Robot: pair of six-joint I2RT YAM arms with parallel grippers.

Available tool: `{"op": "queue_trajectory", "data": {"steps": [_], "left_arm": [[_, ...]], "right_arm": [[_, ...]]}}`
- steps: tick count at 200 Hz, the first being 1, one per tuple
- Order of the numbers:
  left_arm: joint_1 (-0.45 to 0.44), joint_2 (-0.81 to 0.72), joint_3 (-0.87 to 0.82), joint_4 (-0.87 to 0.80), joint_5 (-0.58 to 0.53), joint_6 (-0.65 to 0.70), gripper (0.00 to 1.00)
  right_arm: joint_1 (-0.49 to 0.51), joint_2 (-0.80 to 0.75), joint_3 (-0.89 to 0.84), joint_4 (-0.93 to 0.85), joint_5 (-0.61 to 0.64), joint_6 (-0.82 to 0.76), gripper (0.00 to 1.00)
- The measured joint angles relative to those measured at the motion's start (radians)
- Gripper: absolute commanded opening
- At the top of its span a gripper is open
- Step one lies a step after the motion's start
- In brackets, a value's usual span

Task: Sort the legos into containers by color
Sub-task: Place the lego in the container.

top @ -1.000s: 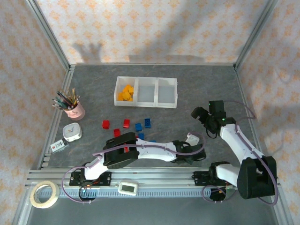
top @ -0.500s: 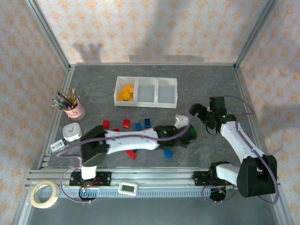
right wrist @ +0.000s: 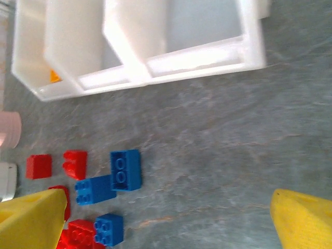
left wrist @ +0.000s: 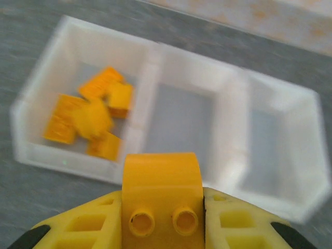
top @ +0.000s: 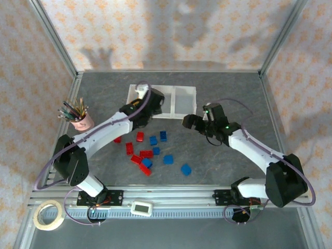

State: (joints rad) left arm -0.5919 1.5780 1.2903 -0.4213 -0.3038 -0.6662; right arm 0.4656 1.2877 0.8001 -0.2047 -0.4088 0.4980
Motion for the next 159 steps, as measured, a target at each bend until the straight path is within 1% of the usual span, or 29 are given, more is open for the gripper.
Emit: {"op": "queue_trajectory", "data": {"steps": [24, 39, 56, 72, 83, 102, 129, 147, 159], "left_arm": [[0.125, 0.068, 0.016, 0.036, -0.009, 0.045, 0.32], [0.17, 0.147, 0.058, 0.045, -0.011, 0.071, 0.32], [0.202, 0.248, 0.11, 0.061, -0.011, 0.098, 0.35], [0.22, 0.341, 0.167, 0.065, -0.013, 0.124, 0.45], [0.224, 0.397, 0.207, 0.067, -0.019, 0.144, 0.54], [0.225, 0.462, 0.269, 0.063, -0.023, 0.164, 0.61], [0.225, 0.471, 0.304, 0.051, -0.025, 0.179, 0.63], [0.225, 0.436, 0.295, 0.048, -0.006, 0.178, 0.65], [0.223, 0.385, 0.261, 0.045, 0.017, 0.177, 0.66]], "right_arm": [[0.016, 0.019, 0.008, 0.032, 0.001, 0.008, 1.0], [0.016, 0.019, 0.008, 0.039, 0.007, 0.011, 1.0], [0.016, 0.019, 0.008, 0.045, 0.016, 0.014, 1.0], [0.016, 0.019, 0.008, 0.045, 0.019, 0.014, 1.0], [0.016, 0.019, 0.008, 0.045, 0.021, 0.014, 1.0], [0.016, 0.019, 0.014, 0.045, 0.024, 0.013, 1.0], [0.016, 0.019, 0.04, 0.035, 0.024, -0.002, 1.0], [0.016, 0.019, 0.065, 0.017, 0.028, -0.021, 1.0], [0.016, 0.019, 0.079, 0.001, 0.034, -0.035, 1.0]]}}
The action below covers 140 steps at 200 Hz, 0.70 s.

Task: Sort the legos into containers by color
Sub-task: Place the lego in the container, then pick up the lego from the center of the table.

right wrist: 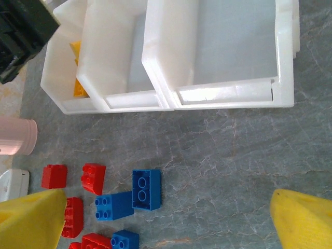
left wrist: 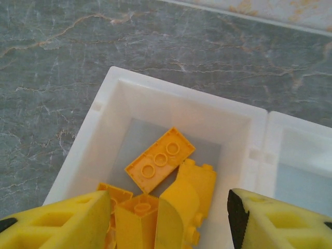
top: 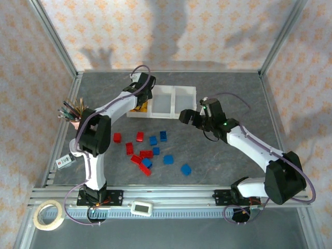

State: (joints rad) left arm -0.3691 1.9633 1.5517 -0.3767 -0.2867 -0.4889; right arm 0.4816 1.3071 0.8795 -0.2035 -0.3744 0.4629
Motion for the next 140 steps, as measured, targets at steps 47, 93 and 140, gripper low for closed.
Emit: {"op": "queue_trajectory", "data": {"steps": [47, 93, 140], "left_arm": [[-0.09, -0.291, -0.206, -0.026, 0.052, -0.053, 0.67], [-0.225, -0.445, -0.408, -0.073, 0.123, -0.193, 0.7], [-0.33, -0.457, -0.556, -0.076, 0.176, -0.354, 0.74]], "right_arm": [[0.009, 0.0, -0.001, -0.058, -0.001, -0.063, 1.0], [0.057, -0.003, -0.08, -0.071, -0.01, -0.106, 1.0], [0.092, -0.05, -0.211, 0.007, -0.05, -0.113, 1.0]]}}
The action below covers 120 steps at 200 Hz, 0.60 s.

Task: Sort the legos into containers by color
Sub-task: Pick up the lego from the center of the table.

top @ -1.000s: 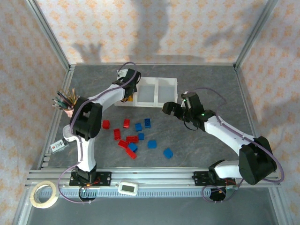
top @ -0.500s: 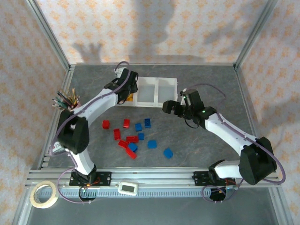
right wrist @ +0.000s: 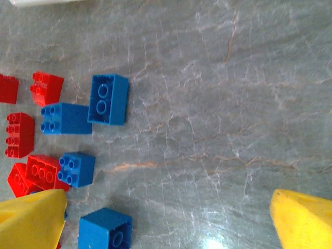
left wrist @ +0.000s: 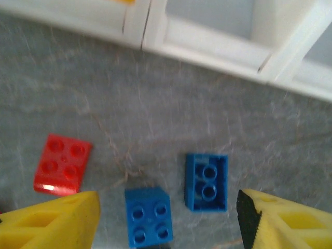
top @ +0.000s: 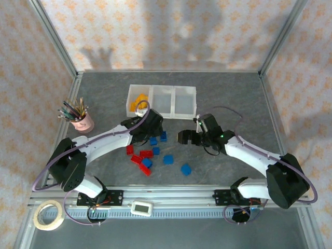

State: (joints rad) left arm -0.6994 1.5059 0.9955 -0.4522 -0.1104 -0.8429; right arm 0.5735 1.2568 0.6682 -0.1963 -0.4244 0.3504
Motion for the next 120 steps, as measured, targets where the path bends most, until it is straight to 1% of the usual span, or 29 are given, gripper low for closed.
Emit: {"op": "queue_trajectory", "data": {"steps": [25, 50, 76, 120], "left_arm": [[-0.008, 0.045, -0.013, 0.028, 0.022, -0.051, 0.77], [-0.008, 0.109, -0.016, 0.056, 0.025, -0.084, 0.76], [-0.008, 0.153, -0.018, 0.068, 0.016, -0.103, 0.69], [-0.008, 0.179, -0.024, 0.079, -0.004, -0.127, 0.5]], "right_arm": [[0.0, -0.002, -0.012, 0.023, -0.002, 0.0, 1.0], [0.0, -0.002, -0.012, 0.039, 0.005, 0.0, 1.0], [0.0, -0.002, -0.012, 0.046, 0.006, 0.0, 1.0], [0.0, -0.002, -0.012, 0.048, 0.013, 0.0, 1.0]]}}
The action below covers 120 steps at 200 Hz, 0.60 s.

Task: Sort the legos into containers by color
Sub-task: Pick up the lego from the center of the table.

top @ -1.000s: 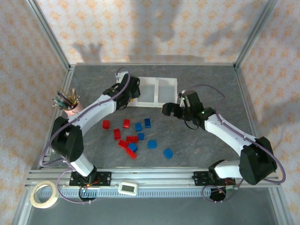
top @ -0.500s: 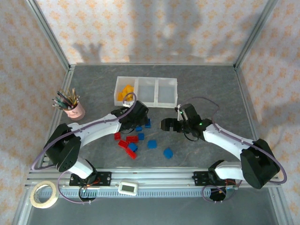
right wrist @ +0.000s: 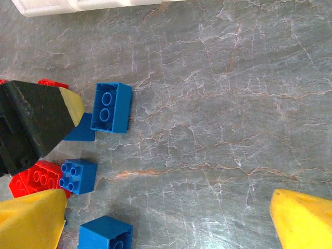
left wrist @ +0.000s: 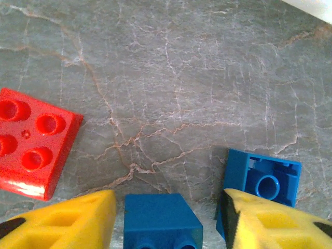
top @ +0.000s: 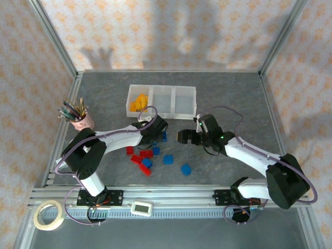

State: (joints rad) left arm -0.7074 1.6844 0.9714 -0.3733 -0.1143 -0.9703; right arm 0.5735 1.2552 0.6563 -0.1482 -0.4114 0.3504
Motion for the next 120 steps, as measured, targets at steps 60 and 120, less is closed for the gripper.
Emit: {"op": "queue_trajectory", "data": {"steps": [60, 120], "left_arm": [[0.0, -0.001, -0.018, 0.023, -0.024, 0.002, 0.33], [0.001, -0.023, 0.046, -0.034, -0.067, 0.053, 0.33]], "right_arm": [[0.0, 0.006, 0.0, 0.0, 0.0, 0.0, 1.0], [0.0, 0.006, 0.066, -0.017, 0.02, 0.01, 1.0]]}}
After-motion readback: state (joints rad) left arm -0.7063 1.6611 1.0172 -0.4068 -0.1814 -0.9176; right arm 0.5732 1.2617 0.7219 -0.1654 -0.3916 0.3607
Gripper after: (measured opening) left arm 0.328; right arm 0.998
